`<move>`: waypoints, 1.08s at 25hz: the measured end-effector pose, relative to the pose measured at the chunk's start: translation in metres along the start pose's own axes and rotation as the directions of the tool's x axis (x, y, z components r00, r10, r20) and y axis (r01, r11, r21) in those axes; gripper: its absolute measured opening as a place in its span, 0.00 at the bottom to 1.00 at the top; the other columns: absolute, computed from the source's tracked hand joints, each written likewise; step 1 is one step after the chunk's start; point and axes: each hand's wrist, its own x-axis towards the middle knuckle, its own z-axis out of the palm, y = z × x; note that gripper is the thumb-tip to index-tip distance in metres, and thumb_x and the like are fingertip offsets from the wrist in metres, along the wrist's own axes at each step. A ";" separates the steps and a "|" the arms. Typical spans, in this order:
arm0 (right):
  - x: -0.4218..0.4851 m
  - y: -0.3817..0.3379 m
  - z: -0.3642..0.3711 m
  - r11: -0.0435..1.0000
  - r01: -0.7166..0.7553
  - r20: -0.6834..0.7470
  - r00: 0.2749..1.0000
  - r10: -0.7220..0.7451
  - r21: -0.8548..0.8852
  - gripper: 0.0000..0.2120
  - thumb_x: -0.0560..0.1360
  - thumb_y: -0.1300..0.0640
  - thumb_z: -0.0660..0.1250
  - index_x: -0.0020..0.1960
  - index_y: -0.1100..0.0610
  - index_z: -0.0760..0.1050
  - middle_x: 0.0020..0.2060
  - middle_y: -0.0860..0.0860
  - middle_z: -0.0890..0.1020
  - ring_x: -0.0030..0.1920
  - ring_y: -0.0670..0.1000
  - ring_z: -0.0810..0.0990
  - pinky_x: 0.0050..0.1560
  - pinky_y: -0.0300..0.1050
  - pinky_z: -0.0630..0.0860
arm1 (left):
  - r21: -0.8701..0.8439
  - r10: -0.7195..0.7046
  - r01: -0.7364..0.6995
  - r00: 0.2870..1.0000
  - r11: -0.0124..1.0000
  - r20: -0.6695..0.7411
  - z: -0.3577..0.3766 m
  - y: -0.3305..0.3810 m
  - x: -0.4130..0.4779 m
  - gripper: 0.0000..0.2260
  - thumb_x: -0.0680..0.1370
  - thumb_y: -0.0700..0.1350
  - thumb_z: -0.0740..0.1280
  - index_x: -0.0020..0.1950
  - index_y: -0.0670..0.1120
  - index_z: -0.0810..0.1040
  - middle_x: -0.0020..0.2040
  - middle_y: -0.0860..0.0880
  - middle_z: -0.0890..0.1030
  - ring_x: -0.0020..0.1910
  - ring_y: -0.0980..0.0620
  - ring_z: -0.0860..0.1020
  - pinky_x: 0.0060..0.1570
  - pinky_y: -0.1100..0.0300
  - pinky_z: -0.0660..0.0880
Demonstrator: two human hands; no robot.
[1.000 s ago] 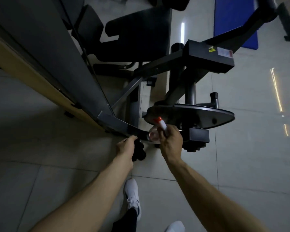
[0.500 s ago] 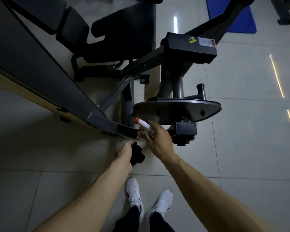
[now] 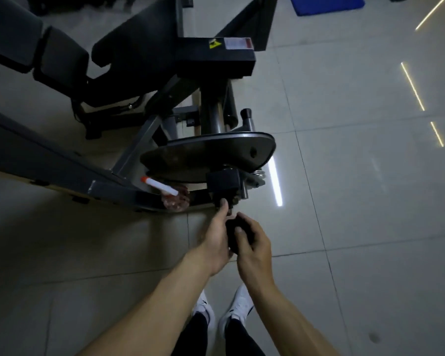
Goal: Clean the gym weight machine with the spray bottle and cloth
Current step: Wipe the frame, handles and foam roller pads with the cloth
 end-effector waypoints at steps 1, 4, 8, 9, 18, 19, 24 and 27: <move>0.009 0.002 -0.005 0.994 -0.074 -0.055 0.995 0.078 0.076 0.16 0.83 0.61 0.65 0.69 0.48 0.75 0.61 0.48 0.81 0.62 0.46 0.81 0.64 0.52 0.80 | 0.140 0.049 -0.036 0.994 0.989 -0.096 0.005 -0.001 0.007 0.28 0.80 0.65 0.61 0.67 0.44 0.79 0.62 0.46 0.82 0.62 0.46 0.79 0.65 0.51 0.72; 0.051 0.006 -0.015 0.953 -0.148 -0.244 0.946 0.214 0.264 0.11 0.80 0.59 0.69 0.60 0.47 0.75 0.54 0.51 0.83 0.56 0.55 0.84 0.56 0.59 0.83 | 0.404 0.315 -0.128 0.841 0.906 -0.439 -0.005 0.010 0.026 0.30 0.80 0.55 0.68 0.80 0.49 0.63 0.76 0.47 0.70 0.72 0.44 0.70 0.71 0.49 0.68; 0.083 0.009 0.011 0.964 0.028 -0.309 0.949 0.058 0.265 0.08 0.79 0.57 0.70 0.58 0.51 0.82 0.53 0.49 0.85 0.57 0.51 0.84 0.61 0.58 0.81 | 0.513 0.503 -0.302 0.805 0.804 -0.314 -0.022 0.017 0.064 0.32 0.74 0.59 0.74 0.73 0.45 0.74 0.67 0.48 0.80 0.65 0.53 0.78 0.65 0.58 0.75; 0.082 0.011 0.022 0.968 0.044 -0.304 0.952 0.033 0.246 0.10 0.79 0.55 0.70 0.59 0.51 0.82 0.54 0.48 0.85 0.58 0.50 0.83 0.62 0.56 0.80 | 0.515 0.543 -0.351 0.789 0.782 -0.288 -0.018 0.017 0.068 0.23 0.76 0.53 0.74 0.67 0.45 0.78 0.59 0.49 0.83 0.57 0.58 0.82 0.56 0.65 0.77; 0.090 0.022 0.040 0.962 -0.036 -0.288 0.950 0.118 0.272 0.16 0.75 0.42 0.65 0.58 0.46 0.81 0.54 0.48 0.84 0.57 0.49 0.83 0.60 0.55 0.81 | 0.450 0.602 -0.464 0.763 0.763 -0.235 -0.013 0.017 0.068 0.09 0.79 0.42 0.71 0.59 0.48 0.80 0.50 0.55 0.84 0.47 0.65 0.83 0.43 0.74 0.75; 0.082 0.019 0.043 0.970 0.032 -0.297 0.954 0.042 0.242 0.11 0.77 0.45 0.65 0.58 0.44 0.79 0.55 0.48 0.82 0.58 0.49 0.82 0.60 0.53 0.80 | 0.459 0.604 -0.463 0.764 0.758 -0.228 -0.013 0.018 0.067 0.09 0.79 0.42 0.71 0.60 0.48 0.80 0.51 0.55 0.84 0.48 0.65 0.83 0.43 0.74 0.76; 0.110 0.052 0.041 0.956 -0.196 -0.235 0.940 0.246 0.218 0.21 0.73 0.39 0.62 0.55 0.50 0.82 0.51 0.50 0.85 0.55 0.50 0.84 0.60 0.59 0.80 | 0.399 0.573 -0.453 0.777 0.797 -0.261 -0.011 0.017 0.066 0.13 0.78 0.46 0.73 0.62 0.46 0.82 0.54 0.52 0.86 0.53 0.59 0.83 0.54 0.64 0.77; 0.091 0.043 0.041 0.965 -0.089 -0.245 0.958 0.151 0.247 0.17 0.76 0.43 0.64 0.58 0.51 0.81 0.53 0.48 0.84 0.57 0.49 0.83 0.60 0.55 0.80 | 0.336 0.545 -0.449 0.786 0.828 -0.292 -0.010 0.015 0.064 0.12 0.77 0.45 0.75 0.59 0.48 0.83 0.53 0.50 0.87 0.54 0.54 0.84 0.55 0.60 0.78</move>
